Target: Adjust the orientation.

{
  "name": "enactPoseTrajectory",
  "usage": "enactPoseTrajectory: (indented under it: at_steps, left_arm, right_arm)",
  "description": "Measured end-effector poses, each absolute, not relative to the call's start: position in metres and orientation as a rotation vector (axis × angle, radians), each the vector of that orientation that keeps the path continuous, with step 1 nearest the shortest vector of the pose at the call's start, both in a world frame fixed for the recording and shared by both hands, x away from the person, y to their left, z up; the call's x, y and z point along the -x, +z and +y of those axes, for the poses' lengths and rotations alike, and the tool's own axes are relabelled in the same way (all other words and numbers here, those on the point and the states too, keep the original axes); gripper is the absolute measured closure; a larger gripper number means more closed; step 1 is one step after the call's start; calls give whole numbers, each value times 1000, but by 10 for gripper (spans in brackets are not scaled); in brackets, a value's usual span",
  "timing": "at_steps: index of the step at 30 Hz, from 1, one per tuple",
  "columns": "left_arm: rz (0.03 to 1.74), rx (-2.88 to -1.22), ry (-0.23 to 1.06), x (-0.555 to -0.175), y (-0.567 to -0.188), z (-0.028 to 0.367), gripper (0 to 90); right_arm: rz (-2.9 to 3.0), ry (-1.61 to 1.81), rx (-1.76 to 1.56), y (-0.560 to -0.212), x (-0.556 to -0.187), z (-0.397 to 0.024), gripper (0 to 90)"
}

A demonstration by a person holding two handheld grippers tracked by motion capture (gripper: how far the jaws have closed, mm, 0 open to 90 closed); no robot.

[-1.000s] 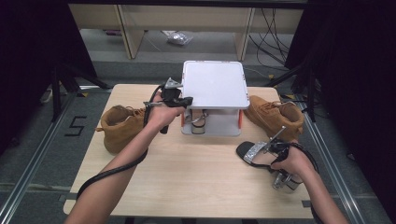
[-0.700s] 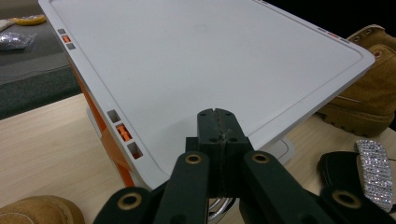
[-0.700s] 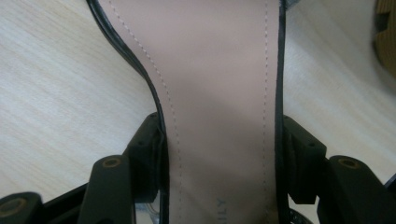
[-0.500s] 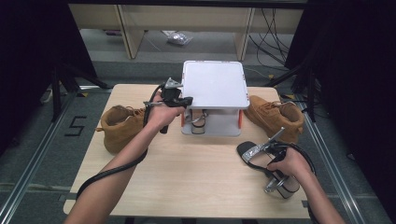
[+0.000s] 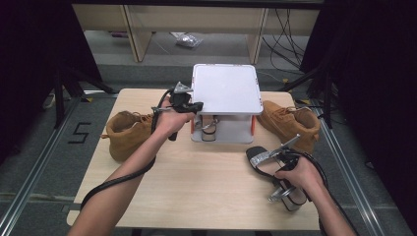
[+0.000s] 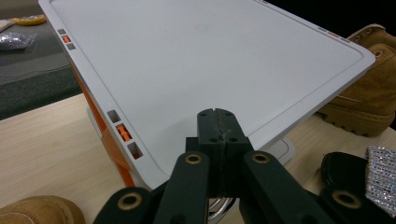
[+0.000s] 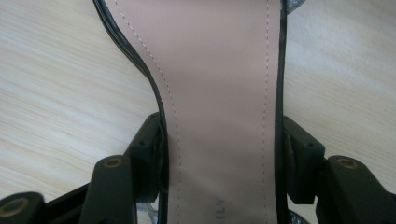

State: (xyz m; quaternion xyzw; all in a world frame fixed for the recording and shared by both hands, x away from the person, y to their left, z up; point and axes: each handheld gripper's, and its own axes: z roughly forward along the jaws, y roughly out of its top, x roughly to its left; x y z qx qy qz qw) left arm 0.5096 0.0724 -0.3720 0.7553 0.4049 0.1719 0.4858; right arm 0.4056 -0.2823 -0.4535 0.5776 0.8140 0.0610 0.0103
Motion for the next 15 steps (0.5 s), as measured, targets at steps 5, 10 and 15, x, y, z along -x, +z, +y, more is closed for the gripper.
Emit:
enactPoseTrajectory:
  at_steps: [5, 10, 15]
  left_arm:
    - [990, -1839, 422, -509, -372, 73, 896]
    - [987, -1831, 420, -509, -373, 73, 896]
    - [987, -1837, 421, -509, -372, 72, 896]
  right_arm:
    - [2507, 288, -1804, -446, -406, -272, 438]
    - [2491, 305, -1817, -440, -407, -265, 438]
    - [2448, 367, -1849, -439, -407, -257, 438]
